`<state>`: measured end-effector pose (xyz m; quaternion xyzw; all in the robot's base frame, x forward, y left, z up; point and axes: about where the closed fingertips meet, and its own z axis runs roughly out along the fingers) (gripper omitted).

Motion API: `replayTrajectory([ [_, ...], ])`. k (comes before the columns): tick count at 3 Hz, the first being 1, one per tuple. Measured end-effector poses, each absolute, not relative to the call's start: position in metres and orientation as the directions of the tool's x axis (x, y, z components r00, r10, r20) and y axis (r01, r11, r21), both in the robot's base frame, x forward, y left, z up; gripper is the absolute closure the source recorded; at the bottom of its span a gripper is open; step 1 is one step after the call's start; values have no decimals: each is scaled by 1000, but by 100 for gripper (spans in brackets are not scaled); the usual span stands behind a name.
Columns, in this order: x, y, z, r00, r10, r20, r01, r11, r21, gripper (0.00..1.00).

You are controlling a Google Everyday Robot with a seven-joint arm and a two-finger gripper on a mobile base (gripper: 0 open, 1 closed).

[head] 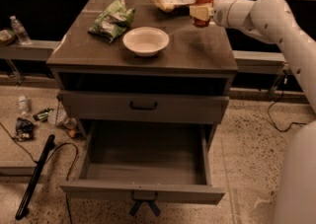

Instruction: Place coke can into middle drawer

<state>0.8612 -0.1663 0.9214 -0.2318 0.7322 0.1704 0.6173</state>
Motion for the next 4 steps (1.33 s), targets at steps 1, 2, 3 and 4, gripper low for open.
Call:
replayTrajectory([
  [1, 796, -193, 956, -141, -159, -977, -530, 846, -61, 100],
  [2, 711, -201, 975, -214, -234, -948, -551, 831, -81, 100],
  [3, 708, -199, 974, -217, -230, -949, -550, 832, -76, 100],
  [4, 682, -186, 970, -240, -192, -952, -546, 837, -31, 100],
])
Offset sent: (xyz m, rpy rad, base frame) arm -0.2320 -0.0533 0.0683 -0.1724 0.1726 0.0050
